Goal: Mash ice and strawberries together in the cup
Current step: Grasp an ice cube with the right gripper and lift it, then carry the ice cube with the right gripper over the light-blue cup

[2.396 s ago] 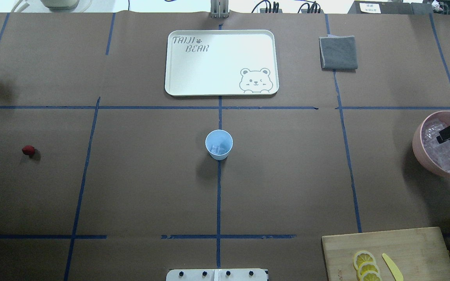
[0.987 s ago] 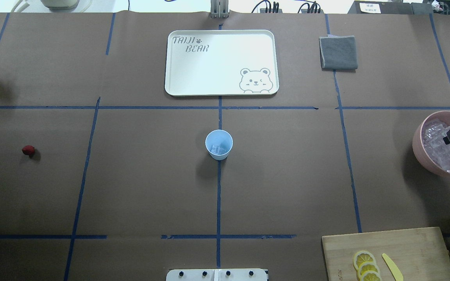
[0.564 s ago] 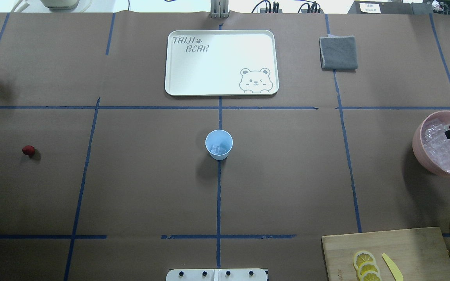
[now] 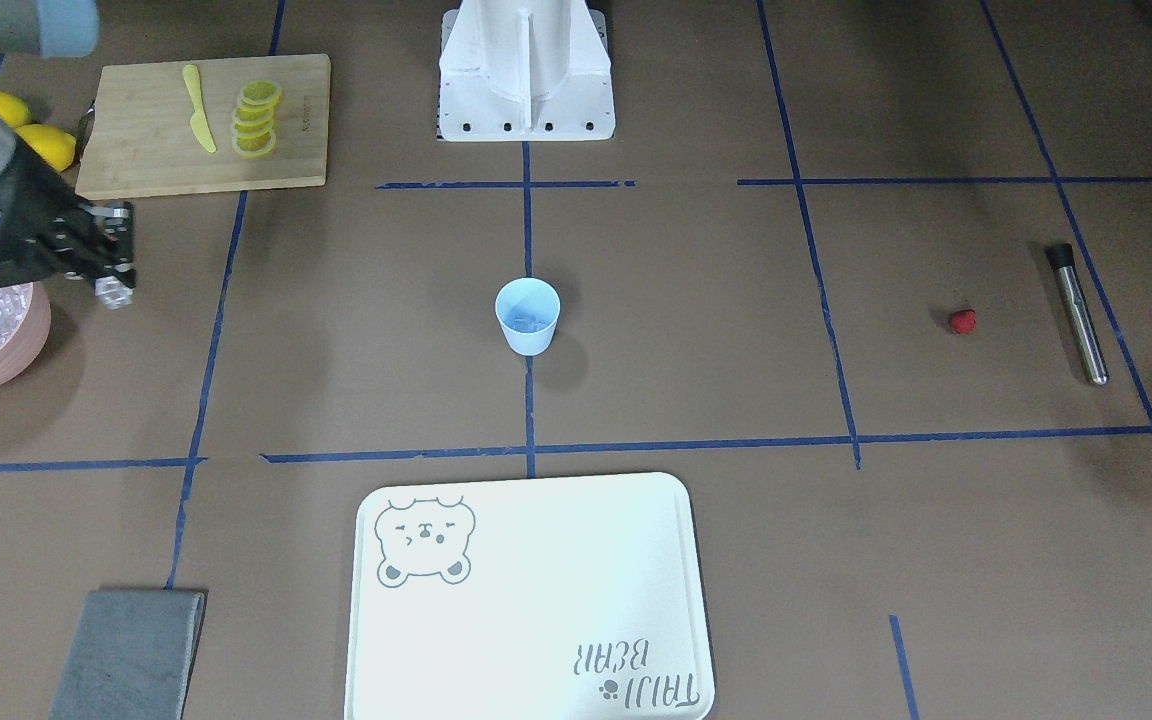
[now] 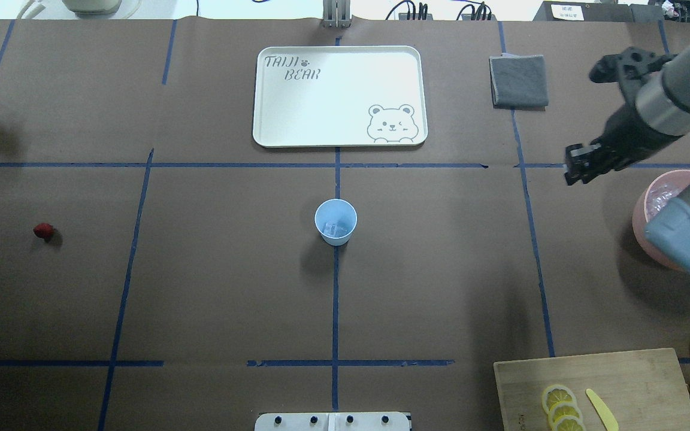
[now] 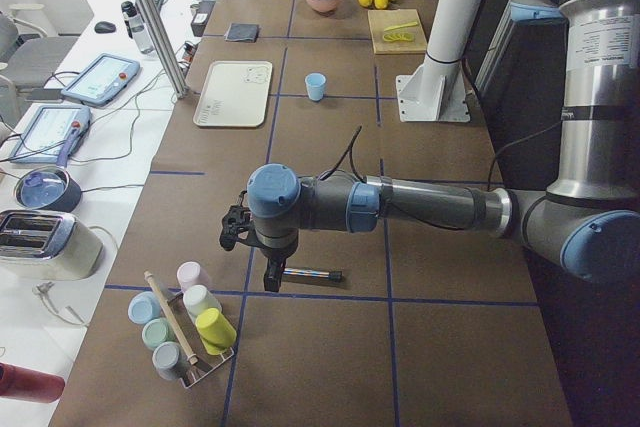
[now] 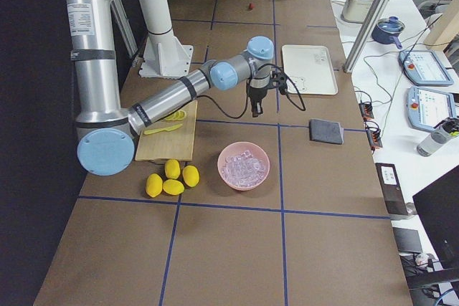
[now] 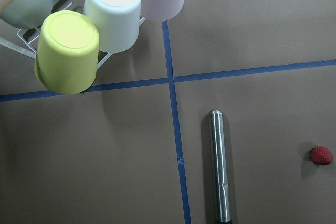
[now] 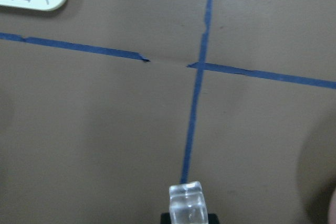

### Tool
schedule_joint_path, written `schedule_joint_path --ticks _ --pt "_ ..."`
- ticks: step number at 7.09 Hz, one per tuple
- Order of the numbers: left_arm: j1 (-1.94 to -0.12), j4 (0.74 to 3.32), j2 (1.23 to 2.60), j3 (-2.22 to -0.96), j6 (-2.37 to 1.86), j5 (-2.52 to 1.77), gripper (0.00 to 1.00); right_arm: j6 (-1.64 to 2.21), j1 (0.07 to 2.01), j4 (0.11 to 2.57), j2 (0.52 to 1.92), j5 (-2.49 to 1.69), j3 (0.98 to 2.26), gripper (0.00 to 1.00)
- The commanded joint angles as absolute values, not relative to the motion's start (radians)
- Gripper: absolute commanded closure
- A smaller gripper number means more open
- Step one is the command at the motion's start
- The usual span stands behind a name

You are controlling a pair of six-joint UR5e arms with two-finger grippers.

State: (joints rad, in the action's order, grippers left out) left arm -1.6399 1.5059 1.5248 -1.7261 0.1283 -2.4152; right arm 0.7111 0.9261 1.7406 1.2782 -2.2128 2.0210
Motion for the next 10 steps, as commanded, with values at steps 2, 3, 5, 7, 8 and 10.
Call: schedule_joint_path --ticks 2,3,5,7,8,10 --pt "-1.64 1.506 1.525 -1.717 0.129 -2.414 0.0 1.1 0.666 1.77 0.969 -2.074 1.9 1.0" --pt "-1.64 1.506 1.525 -1.715 0.129 -2.414 0.0 1.183 0.617 1.77 0.883 -2.025 1.834 1.0" --pt "-1.64 1.506 1.525 -1.715 0.129 -2.414 0.0 1.28 0.54 1.769 0.755 -1.945 1.705 1.0" --pt "-1.64 1.506 1.523 -1.715 0.129 -2.414 0.0 1.287 0.528 1.766 0.735 -1.939 1.675 1.0" --pt "-1.64 1.506 1.523 -1.713 0.129 -2.414 0.0 1.287 0.526 1.763 0.726 -1.939 1.66 1.0" --pt "-1.64 1.506 1.523 -1.713 0.129 -2.414 0.0 1.289 0.522 1.763 0.692 -1.939 1.617 1.0"
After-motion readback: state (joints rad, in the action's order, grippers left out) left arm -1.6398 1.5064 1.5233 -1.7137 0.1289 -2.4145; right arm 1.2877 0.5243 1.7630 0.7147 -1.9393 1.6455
